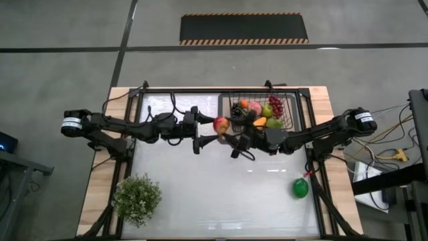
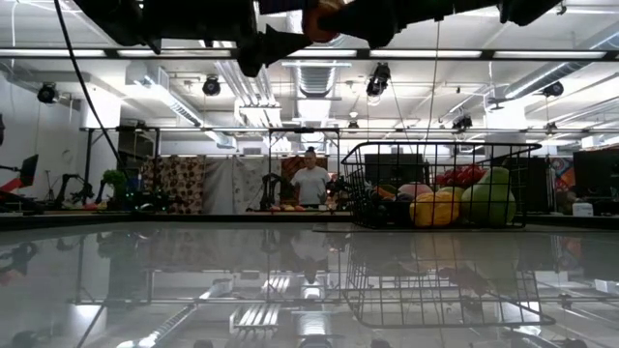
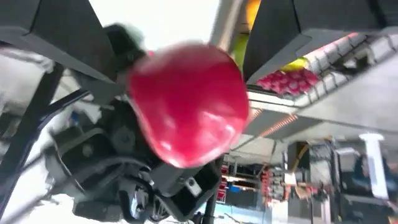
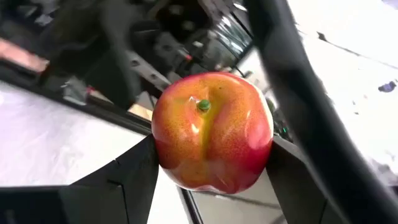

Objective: Build produce basket
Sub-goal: Put the red apple into the black basket

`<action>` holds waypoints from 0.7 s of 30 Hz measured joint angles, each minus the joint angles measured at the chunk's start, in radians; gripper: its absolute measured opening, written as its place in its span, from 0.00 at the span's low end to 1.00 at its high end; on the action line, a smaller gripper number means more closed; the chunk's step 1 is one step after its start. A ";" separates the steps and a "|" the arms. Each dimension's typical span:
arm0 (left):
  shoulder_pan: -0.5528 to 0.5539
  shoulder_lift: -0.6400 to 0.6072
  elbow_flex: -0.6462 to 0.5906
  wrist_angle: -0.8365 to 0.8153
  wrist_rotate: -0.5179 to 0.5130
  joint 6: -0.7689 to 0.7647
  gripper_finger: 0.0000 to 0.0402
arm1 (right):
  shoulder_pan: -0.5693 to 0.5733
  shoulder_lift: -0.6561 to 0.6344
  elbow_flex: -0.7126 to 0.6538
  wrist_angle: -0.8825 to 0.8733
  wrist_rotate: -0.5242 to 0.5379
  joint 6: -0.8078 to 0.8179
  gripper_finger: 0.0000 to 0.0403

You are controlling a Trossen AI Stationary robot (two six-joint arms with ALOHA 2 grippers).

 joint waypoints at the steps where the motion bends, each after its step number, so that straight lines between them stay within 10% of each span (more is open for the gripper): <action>1: 0.004 -0.001 0.000 0.000 -0.001 0.029 0.82 | -0.002 -0.006 0.000 -0.002 0.022 0.017 0.62; 12: 0.044 -0.003 0.000 -0.003 -0.035 0.148 0.82 | -0.103 -0.160 0.047 -0.409 0.080 0.452 0.61; 21: 0.049 -0.003 -0.006 -0.004 -0.034 0.149 0.82 | -0.307 -0.206 0.153 -0.977 -0.152 0.824 0.61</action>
